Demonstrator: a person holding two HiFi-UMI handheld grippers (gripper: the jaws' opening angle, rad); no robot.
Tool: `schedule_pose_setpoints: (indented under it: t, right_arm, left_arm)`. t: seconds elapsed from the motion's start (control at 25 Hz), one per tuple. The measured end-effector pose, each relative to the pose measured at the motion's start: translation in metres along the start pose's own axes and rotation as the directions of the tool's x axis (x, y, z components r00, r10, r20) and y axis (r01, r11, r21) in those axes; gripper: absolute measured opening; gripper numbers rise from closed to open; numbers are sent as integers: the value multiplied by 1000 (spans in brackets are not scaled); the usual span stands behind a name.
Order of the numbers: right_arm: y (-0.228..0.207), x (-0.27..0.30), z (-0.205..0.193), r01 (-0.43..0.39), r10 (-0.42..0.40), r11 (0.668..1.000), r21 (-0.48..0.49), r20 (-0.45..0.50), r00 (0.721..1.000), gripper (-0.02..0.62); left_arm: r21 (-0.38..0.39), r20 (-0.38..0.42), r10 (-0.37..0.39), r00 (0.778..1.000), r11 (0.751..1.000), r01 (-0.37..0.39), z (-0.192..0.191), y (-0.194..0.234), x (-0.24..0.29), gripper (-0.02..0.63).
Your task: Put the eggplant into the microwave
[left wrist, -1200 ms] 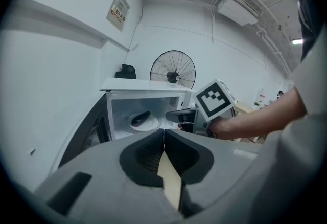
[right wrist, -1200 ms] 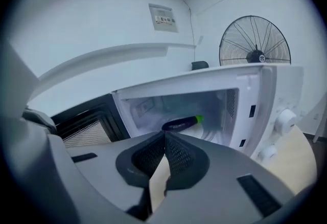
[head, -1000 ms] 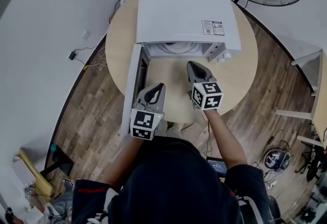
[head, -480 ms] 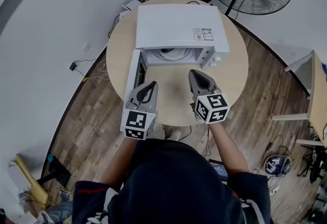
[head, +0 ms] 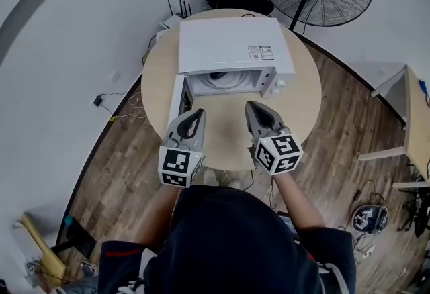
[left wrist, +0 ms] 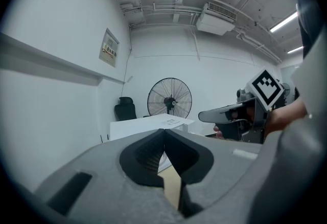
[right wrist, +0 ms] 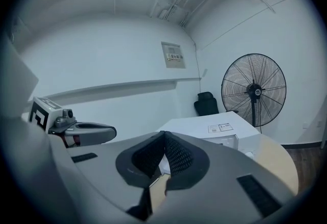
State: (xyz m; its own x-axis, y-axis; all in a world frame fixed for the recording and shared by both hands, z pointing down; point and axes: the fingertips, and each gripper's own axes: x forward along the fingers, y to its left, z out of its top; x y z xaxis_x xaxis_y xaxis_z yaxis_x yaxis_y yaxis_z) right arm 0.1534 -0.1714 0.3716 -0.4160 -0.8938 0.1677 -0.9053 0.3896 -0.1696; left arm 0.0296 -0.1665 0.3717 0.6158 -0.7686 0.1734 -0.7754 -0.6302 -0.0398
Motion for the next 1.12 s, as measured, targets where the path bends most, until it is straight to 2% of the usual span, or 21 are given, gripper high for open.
schedule_pose_setpoints:
  t: [0.44,1.12]
  right_arm:
    - [7,-12,27,8,-7,1000,-13,77,997,11]
    - [11,-3,27,3,2,999,-54,92,996,11]
  left_arm:
    - [13,56,34,998,999,-35,24,10,-11,17]
    - [24,40,52,998,998,-53,20,15,-8,17]
